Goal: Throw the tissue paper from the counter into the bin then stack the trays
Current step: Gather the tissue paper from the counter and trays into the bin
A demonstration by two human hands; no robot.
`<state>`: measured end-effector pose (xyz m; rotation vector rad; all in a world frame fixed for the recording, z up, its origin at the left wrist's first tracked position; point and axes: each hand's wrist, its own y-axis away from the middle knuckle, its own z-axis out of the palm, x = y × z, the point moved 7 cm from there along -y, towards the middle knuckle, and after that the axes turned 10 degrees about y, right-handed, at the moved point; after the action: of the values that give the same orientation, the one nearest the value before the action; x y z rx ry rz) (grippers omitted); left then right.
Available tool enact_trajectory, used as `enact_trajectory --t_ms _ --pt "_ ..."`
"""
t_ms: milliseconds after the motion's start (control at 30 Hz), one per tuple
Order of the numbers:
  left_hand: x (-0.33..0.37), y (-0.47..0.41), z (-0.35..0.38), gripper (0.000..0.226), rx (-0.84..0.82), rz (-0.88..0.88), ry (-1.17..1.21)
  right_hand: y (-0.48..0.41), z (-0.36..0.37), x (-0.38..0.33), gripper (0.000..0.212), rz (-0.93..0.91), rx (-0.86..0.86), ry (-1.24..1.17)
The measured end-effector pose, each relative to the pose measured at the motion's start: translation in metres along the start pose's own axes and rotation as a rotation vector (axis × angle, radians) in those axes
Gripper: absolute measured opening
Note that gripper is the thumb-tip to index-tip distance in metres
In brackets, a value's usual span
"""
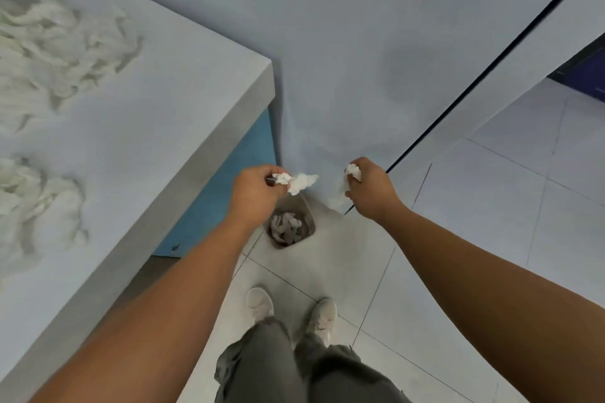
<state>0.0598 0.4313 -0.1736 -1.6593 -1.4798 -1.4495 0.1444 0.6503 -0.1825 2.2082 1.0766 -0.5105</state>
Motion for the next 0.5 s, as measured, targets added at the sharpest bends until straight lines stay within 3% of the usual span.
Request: enact_trajectory --t_ms 167,400,500 --pt "-0.077 -0.013 0.035 0.02 -0.04 -0.061 -0.078 -0.019 0.055 0.029 0.018 0.067 -0.106 -0.045" --pt "-0.193 -0.053 0.074 0.019 -0.054 -0.135 -0.186 -0.051 0.144 0.082 0.021 0.221 -0.16 -0.317" --pt "-0.244 -0.07 0.087 0.022 -0.06 -0.164 -0.225 -0.068 0.185 0.11 0.025 0.209 -0.175 -0.233"
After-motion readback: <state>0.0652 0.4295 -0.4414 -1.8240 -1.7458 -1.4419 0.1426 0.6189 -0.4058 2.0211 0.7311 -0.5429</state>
